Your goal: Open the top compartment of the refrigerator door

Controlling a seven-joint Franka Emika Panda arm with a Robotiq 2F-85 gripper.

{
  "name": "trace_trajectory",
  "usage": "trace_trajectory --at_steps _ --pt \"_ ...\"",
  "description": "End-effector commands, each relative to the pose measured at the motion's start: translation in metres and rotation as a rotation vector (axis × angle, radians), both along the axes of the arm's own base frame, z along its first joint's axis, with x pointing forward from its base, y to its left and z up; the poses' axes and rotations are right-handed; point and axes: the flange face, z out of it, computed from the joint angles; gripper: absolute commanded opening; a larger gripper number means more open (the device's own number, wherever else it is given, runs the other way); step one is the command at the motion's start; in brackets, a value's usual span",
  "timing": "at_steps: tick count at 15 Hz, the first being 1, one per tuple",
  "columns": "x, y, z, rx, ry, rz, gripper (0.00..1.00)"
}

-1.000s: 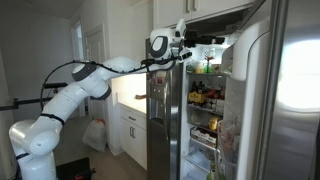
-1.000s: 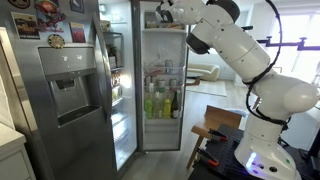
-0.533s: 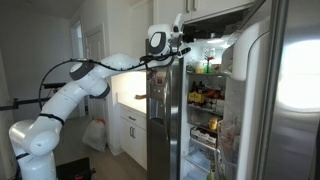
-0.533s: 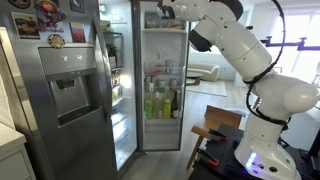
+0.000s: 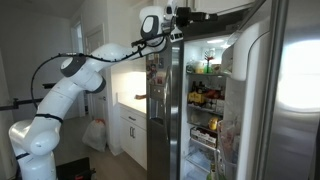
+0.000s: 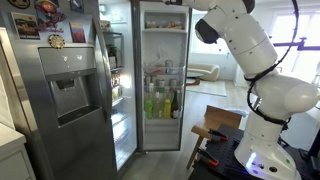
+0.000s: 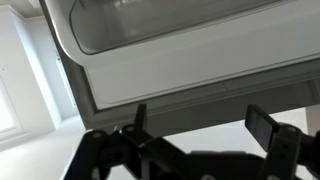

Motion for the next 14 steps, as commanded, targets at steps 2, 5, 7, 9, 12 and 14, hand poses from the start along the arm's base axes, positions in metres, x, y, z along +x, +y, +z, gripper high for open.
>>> trace_trajectory --at_steps 2,5,7,9,12,14 --pt "-0.031 0.006 0.035 0.038 0.151 -0.004 1.0" --pt "-0.056 0.013 0.049 0.056 0.263 0.003 1.0" --pt "-0.073 0.02 0.058 0.076 0.33 0.031 1.0" --pt "-0.09 0.029 0.068 0.102 0.389 0.073 1.0" --pt "-0.118 0.042 0.082 0.15 0.457 0.154 1.0" --pt "-0.136 0.043 0.09 0.167 0.483 0.182 1.0"
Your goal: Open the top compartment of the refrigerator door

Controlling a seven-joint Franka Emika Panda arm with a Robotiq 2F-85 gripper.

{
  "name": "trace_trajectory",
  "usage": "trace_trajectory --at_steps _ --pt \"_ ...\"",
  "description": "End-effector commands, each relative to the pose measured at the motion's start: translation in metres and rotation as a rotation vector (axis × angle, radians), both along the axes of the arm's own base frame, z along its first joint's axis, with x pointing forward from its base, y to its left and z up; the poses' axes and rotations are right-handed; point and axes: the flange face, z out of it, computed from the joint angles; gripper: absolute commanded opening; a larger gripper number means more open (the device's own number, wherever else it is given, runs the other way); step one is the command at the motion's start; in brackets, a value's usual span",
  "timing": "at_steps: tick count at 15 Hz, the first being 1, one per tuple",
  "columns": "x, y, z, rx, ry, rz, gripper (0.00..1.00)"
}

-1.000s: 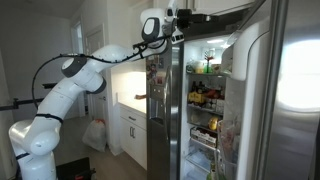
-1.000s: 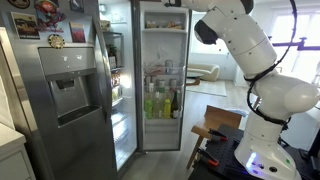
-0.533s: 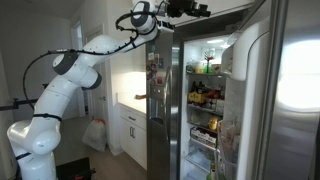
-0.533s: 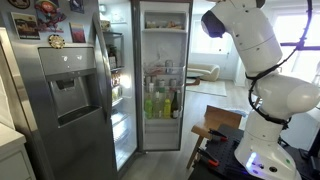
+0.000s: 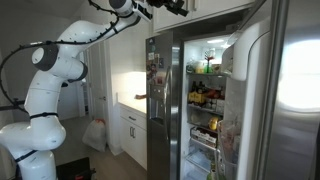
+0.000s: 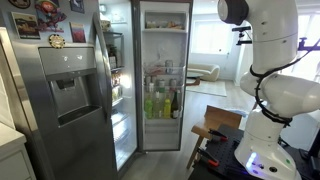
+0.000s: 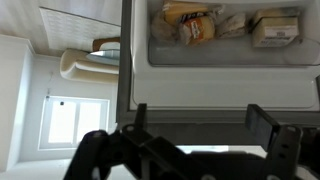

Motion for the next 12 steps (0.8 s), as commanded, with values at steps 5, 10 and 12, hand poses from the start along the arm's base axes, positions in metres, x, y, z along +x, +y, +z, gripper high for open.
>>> trace_trajectory --at_steps 5,10,12 --pt "-0.024 -0.002 0.01 0.046 0.018 0.049 1.0" --pt "-0.023 -0.002 0.01 0.047 0.02 0.05 1.0" --pt "-0.023 -0.002 0.01 0.047 0.02 0.05 1.0"
